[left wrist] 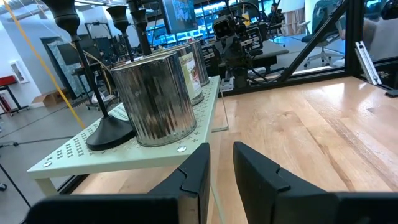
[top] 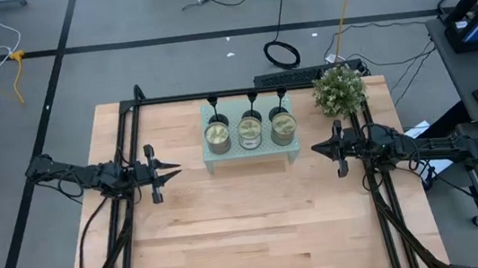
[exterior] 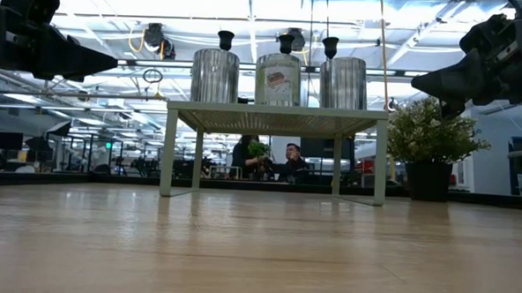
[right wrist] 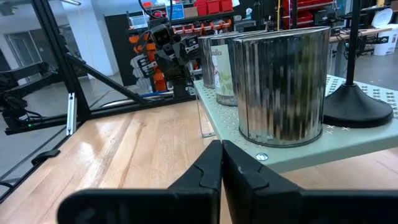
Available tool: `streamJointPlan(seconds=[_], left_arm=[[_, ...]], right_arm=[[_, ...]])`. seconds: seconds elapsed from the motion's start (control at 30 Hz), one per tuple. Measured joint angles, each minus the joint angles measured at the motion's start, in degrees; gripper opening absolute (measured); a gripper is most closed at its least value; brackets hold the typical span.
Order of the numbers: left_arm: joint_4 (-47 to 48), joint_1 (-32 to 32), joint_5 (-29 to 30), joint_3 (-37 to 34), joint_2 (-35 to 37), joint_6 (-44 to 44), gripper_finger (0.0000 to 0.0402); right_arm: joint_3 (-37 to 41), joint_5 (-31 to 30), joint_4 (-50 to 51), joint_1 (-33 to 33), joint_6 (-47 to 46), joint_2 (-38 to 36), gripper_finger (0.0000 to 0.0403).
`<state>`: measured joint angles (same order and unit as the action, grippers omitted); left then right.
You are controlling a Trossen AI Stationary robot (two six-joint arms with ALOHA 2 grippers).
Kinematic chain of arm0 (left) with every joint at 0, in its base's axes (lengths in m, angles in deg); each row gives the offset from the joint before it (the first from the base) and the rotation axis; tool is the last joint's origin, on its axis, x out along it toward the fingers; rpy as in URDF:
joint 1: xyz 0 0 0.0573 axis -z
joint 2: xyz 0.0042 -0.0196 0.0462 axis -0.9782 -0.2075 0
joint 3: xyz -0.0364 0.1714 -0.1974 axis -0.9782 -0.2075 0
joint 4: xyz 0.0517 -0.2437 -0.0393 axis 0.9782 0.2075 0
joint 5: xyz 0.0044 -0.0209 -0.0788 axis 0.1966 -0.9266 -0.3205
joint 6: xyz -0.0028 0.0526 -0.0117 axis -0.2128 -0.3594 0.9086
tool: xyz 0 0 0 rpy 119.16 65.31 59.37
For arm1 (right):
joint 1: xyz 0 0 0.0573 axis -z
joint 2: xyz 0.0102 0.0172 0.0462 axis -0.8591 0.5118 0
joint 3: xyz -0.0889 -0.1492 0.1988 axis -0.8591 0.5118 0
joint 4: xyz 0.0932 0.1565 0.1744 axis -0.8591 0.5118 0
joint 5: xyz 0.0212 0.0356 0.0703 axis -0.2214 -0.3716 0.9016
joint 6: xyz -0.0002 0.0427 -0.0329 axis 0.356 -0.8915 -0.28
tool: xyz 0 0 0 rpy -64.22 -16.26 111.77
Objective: Stock candles and holders on shelf
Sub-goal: Return to Home Position
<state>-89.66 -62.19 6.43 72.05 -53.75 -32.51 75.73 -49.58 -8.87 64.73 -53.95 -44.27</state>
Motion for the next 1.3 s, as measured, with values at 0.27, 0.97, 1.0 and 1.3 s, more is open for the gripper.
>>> streamJointPlan(seconds=[0.27, 0.97, 1.0, 1.3], left_arm=[[0.0, 0.0, 0.0, 0.0, -0.01, 0.0, 0.0076], [0.0, 0.0, 0.0, 0.0, -0.02, 0.02, 0.0076], [0.0, 0.0, 0.0, 0.0, -0.01, 0.01, 0.0076], [0.0, 0.0, 0.0, 0.0, 0.0, 0.02, 0.0076]], right_arm=[[0.0, 0.0, 0.01, -0.01, 0.01, -0.02, 0.0004], [0.0, 0.01, 0.01, -0.02, 0.0, -0.01, 0.0004], [0.0, 0.02, 0.01, -0.02, -0.01, 0.0, 0.0004], [0.01, 0.01, -0.01, 0.0, 0.01, -0.01, 0.0004]])
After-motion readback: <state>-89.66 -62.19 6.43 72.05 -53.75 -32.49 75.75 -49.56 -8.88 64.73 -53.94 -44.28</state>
